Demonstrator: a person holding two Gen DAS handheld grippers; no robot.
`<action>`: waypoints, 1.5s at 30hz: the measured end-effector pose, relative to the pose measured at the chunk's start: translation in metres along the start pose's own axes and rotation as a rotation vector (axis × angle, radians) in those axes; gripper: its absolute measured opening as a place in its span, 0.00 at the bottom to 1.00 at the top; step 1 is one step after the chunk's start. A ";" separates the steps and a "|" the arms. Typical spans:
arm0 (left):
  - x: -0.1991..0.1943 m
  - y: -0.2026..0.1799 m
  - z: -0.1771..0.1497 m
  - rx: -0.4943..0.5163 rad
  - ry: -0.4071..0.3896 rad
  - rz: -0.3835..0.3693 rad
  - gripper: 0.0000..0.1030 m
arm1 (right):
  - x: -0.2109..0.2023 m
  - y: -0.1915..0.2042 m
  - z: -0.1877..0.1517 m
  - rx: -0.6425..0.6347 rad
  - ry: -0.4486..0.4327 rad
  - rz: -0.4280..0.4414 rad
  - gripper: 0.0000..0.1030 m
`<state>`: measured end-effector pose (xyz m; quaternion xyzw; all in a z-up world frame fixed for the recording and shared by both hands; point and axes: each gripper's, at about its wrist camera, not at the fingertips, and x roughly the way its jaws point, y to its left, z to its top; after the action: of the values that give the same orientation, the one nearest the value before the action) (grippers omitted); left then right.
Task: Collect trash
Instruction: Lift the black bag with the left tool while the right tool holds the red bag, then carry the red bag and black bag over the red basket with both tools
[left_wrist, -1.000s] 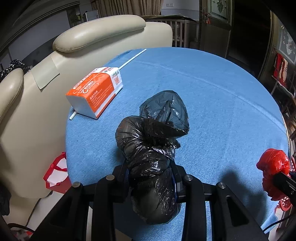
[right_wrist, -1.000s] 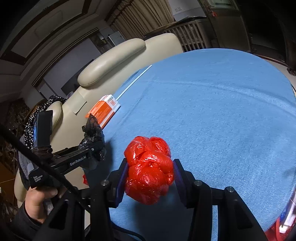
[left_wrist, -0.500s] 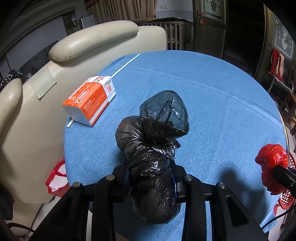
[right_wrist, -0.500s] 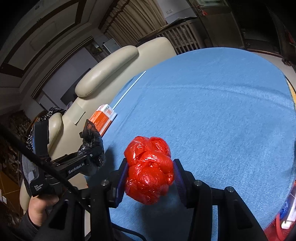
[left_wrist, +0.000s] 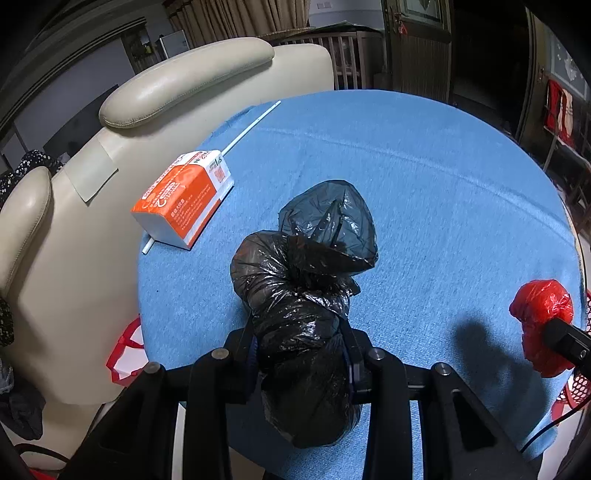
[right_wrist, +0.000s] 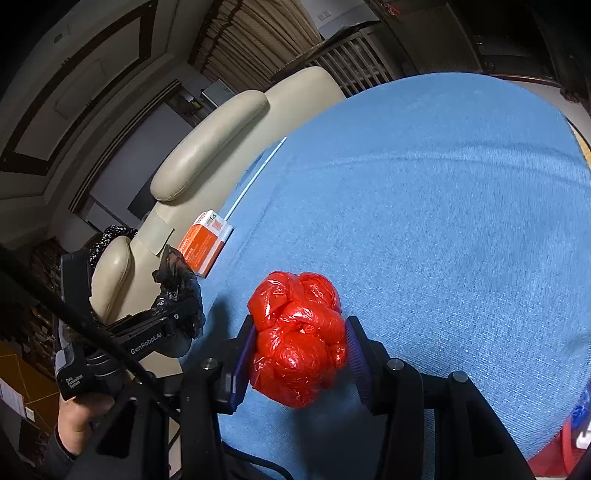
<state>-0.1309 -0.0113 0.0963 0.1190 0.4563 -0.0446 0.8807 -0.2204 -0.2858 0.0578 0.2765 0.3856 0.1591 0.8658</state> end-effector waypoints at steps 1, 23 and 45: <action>0.000 0.000 0.000 0.003 0.001 0.001 0.36 | 0.000 -0.001 0.000 0.001 0.002 0.001 0.48; 0.003 -0.026 0.004 0.075 0.001 -0.018 0.36 | -0.006 0.002 -0.004 0.025 -0.002 -0.010 0.48; -0.028 -0.174 0.022 0.334 -0.084 -0.273 0.36 | -0.144 -0.093 -0.056 0.311 -0.271 -0.392 0.48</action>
<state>-0.1621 -0.1864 0.1020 0.1982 0.4172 -0.2433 0.8529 -0.3507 -0.4099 0.0543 0.3449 0.3322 -0.1109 0.8709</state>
